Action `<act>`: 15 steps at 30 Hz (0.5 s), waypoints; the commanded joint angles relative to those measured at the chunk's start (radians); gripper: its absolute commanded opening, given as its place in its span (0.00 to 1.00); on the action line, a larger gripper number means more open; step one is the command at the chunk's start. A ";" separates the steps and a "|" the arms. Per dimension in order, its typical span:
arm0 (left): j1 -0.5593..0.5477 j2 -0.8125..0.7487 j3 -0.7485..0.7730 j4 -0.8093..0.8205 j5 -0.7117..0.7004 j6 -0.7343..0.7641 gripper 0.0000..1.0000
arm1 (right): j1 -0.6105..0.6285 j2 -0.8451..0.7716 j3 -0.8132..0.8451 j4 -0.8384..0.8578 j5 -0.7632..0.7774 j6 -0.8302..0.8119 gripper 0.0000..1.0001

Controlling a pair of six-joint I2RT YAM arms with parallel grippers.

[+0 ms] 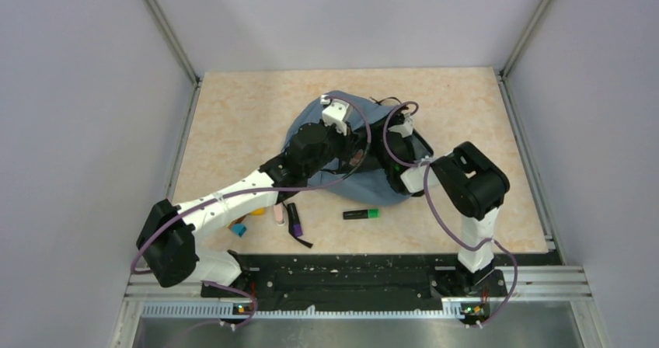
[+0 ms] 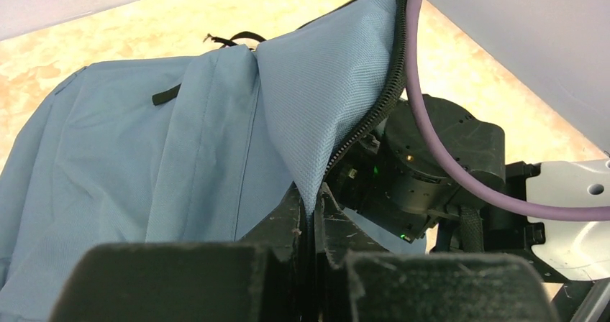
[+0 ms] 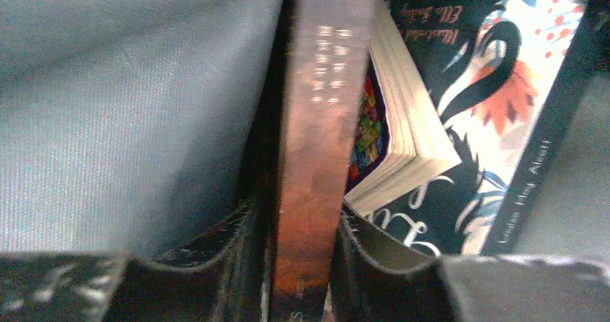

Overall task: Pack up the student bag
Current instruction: Place the book in the student bag.

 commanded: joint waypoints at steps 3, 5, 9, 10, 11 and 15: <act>0.011 -0.044 0.004 0.041 -0.011 -0.019 0.31 | 0.003 -0.118 -0.073 0.140 0.019 -0.158 0.54; 0.014 -0.065 -0.005 0.015 -0.027 -0.017 0.55 | 0.003 -0.178 -0.119 0.120 0.019 -0.205 0.63; 0.025 -0.141 -0.047 -0.043 -0.032 -0.030 0.72 | -0.005 -0.346 -0.221 0.012 0.057 -0.295 0.73; 0.029 -0.162 -0.060 -0.062 -0.025 -0.038 0.73 | -0.009 -0.394 -0.243 -0.048 0.071 -0.310 0.75; 0.033 -0.183 -0.072 -0.084 -0.016 -0.046 0.74 | -0.015 -0.449 -0.268 -0.094 0.086 -0.319 0.77; 0.045 -0.277 -0.135 -0.159 0.017 -0.098 0.77 | -0.037 -0.649 -0.351 -0.263 0.127 -0.387 0.82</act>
